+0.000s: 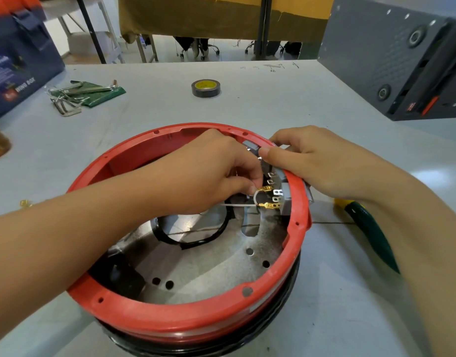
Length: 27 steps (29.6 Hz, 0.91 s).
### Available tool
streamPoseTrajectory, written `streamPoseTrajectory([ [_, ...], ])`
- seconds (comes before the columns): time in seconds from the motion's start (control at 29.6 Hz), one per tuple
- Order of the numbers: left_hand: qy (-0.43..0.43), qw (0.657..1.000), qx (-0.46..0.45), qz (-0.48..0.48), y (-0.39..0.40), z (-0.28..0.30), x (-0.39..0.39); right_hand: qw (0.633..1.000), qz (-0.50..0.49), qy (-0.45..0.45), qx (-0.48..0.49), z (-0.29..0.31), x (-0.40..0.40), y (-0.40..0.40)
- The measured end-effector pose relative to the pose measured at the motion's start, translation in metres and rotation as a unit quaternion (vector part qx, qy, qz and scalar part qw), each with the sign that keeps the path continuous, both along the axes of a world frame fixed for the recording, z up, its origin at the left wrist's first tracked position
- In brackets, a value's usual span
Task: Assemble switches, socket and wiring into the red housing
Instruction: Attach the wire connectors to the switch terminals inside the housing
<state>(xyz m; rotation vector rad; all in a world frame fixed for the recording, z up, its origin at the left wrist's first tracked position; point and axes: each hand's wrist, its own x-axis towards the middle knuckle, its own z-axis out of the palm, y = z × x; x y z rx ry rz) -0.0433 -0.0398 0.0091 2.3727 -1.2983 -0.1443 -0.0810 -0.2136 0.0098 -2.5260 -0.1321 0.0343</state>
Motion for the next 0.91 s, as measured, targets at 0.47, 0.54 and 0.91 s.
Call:
streamPoseTrajectory([
  [0.47, 0.011, 1.000, 0.000, 0.006, -0.0004, -0.0010, -0.0011, 1.000, -0.007, 0.000, 0.003, -0.0007, 0.0000, 0.0008],
  [0.54, 0.017, 1.000, 0.000, 0.007, -0.0011, -0.0007, -0.0019, 1.000, -0.007, 0.000, 0.003, -0.0007, -0.0002, 0.0007],
  [0.91, 0.020, 1.000, 0.001, 0.011, -0.0020, -0.0001, -0.0031, 1.000, -0.014, -0.005, 0.002, -0.0008, -0.0002, -0.0003],
])
